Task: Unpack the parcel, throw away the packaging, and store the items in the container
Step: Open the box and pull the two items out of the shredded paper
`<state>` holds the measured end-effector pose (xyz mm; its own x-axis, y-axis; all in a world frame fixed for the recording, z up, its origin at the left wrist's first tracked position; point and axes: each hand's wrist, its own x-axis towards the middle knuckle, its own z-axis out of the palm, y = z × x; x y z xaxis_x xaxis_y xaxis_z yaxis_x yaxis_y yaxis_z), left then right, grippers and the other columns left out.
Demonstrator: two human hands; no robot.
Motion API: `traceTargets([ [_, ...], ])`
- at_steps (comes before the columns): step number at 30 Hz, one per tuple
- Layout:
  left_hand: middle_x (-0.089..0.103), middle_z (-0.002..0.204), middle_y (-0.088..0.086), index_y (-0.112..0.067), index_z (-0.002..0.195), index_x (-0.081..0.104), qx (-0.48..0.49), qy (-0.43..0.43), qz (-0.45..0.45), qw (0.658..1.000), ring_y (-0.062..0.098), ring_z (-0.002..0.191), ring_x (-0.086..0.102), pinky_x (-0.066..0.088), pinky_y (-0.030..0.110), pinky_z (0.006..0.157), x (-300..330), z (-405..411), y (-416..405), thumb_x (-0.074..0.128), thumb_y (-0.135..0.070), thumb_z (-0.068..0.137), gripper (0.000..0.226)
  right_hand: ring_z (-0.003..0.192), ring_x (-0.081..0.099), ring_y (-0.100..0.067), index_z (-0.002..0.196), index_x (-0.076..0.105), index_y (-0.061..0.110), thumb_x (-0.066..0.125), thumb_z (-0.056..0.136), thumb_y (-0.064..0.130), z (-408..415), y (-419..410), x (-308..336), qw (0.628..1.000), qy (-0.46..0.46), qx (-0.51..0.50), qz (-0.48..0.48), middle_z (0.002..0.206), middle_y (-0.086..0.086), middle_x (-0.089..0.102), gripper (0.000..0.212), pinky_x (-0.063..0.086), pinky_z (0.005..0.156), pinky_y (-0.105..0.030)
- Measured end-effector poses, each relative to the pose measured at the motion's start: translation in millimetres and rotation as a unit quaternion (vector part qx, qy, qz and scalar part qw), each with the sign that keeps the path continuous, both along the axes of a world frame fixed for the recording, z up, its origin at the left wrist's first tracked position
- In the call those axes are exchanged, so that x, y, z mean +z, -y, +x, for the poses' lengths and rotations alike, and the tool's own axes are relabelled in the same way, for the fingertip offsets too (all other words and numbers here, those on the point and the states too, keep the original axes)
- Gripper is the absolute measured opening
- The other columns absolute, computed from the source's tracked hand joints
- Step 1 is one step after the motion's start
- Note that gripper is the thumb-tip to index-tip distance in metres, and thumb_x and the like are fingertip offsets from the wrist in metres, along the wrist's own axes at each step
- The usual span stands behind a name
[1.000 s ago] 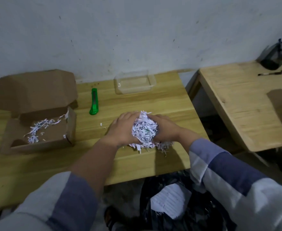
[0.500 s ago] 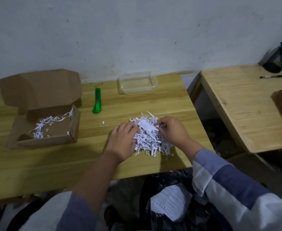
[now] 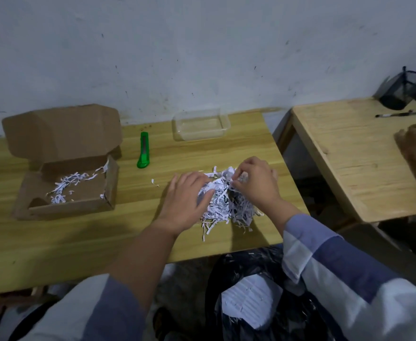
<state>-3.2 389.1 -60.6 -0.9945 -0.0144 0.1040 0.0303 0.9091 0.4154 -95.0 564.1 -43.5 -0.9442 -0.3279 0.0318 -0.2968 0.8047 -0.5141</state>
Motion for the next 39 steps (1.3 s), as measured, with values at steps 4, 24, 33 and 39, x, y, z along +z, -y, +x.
traceTargets([
  [4,0.054,0.131,-0.008,-0.029,0.124,0.053,0.011,0.057,-0.04,0.998,0.014,0.131,0.039,0.014,0.042,0.118,-6.2,-6.0,-4.0,0.046,-0.034,0.096,0.029,0.104,0.058,-0.025,0.096,0.07,0.03,0.064,0.083,0.027,7.9,19.9,-6.3,0.993,0.064,0.1,-0.009,0.108,-0.002,0.062,0.015,0.047,0.091,-0.042],
  [24,0.032,0.152,0.001,-0.019,0.146,0.027,0.071,0.132,-0.017,0.988,0.02,0.142,0.025,0.023,0.043,0.116,-22.8,2.8,10.8,0.047,-0.051,0.092,0.066,0.115,0.051,-0.026,0.116,0.064,0.027,0.053,0.091,0.036,-12.2,54.9,-6.0,0.981,0.026,0.147,0.125,0.121,0.0,0.062,0.028,0.034,0.095,-0.04],
  [33,0.024,0.156,0.004,-0.014,0.148,0.021,0.056,0.164,-0.031,0.984,0.021,0.145,0.017,0.02,0.039,0.117,-24.6,2.0,13.6,0.045,-0.051,0.094,0.07,0.102,0.064,-0.022,0.104,0.071,0.025,0.071,0.078,0.039,-29.8,55.4,-9.2,0.978,0.201,0.045,-0.022,0.107,0.001,0.072,0.029,0.044,0.098,-0.046],
  [39,0.026,0.155,0.001,-0.018,0.147,0.023,0.049,0.167,-0.033,0.984,0.019,0.144,0.019,0.022,0.043,0.117,-22.1,-0.5,12.7,0.047,-0.048,0.093,0.066,0.092,0.062,-0.016,0.123,0.06,0.006,0.057,0.092,0.015,-47.5,47.5,33.3,0.908,0.275,-0.011,-0.315,0.117,-0.009,0.066,0.033,0.052,0.077,-0.022],
])
